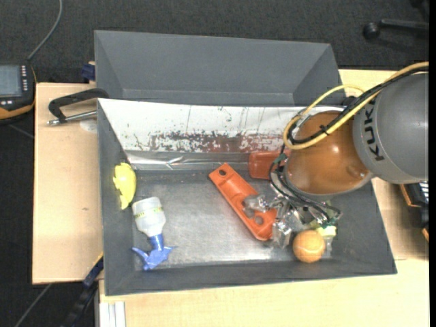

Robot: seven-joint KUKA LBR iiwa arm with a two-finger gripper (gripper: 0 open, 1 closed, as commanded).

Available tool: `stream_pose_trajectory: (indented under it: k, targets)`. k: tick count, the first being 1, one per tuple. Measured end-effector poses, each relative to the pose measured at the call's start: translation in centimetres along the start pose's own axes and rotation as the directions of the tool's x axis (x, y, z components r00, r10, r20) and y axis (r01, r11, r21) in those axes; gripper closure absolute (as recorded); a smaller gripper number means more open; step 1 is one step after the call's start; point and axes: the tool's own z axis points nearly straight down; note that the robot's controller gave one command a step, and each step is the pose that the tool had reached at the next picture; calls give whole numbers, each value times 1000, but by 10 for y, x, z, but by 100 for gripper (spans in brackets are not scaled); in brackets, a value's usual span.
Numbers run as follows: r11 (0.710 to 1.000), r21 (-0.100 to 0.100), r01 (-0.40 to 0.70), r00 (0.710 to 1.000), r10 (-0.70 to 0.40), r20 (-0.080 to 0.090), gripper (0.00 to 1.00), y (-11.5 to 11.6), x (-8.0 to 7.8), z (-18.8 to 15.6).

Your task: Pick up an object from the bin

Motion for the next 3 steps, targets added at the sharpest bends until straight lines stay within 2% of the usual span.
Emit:
stream_pose_trajectory:
  k: [3]
  targets:
    - [1000,-1,0,1000,0,0,100,0,0,0]
